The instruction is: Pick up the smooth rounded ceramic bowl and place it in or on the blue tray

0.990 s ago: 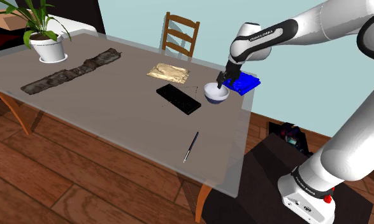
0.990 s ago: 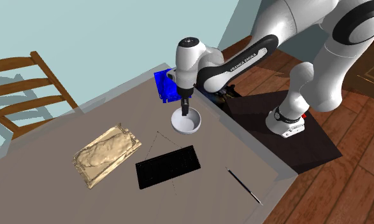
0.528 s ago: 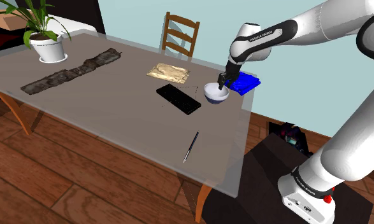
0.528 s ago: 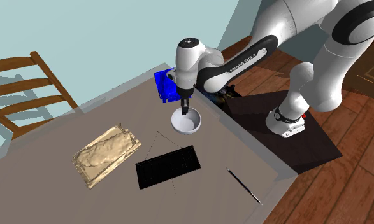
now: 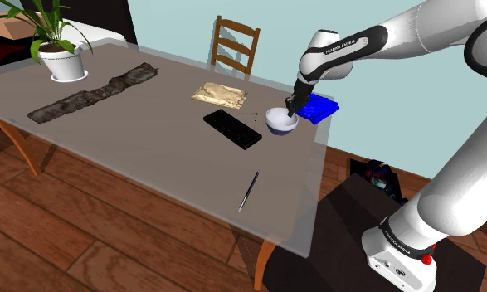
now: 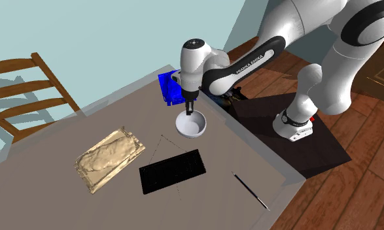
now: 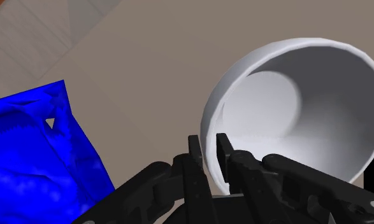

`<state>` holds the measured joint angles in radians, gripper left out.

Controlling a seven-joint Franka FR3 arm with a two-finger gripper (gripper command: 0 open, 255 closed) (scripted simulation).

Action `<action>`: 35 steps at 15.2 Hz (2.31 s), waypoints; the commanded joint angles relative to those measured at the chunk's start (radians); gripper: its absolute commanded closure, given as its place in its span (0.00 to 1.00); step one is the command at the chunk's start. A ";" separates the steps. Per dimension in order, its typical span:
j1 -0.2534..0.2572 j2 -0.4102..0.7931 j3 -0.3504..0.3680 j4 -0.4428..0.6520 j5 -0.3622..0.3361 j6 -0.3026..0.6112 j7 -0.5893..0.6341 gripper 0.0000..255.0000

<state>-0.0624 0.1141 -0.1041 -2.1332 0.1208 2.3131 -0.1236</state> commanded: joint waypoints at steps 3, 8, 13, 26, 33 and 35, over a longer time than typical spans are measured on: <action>0.000 -0.014 -0.001 0.010 -0.005 -0.024 0.005 1.00; 0.001 -0.046 -0.002 0.041 -0.014 -0.087 0.015 1.00; 0.001 -0.074 -0.003 0.078 -0.023 -0.151 0.024 1.00; -0.023 -0.095 -0.026 0.211 -0.029 -0.308 -0.007 1.00; -0.108 0.012 -0.098 0.373 0.002 -0.379 -0.167 1.00; -0.136 0.052 -0.115 0.432 0.014 -0.404 -0.211 1.00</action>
<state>-0.1832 0.1555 -0.2090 -1.7225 0.1304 1.9223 -0.3090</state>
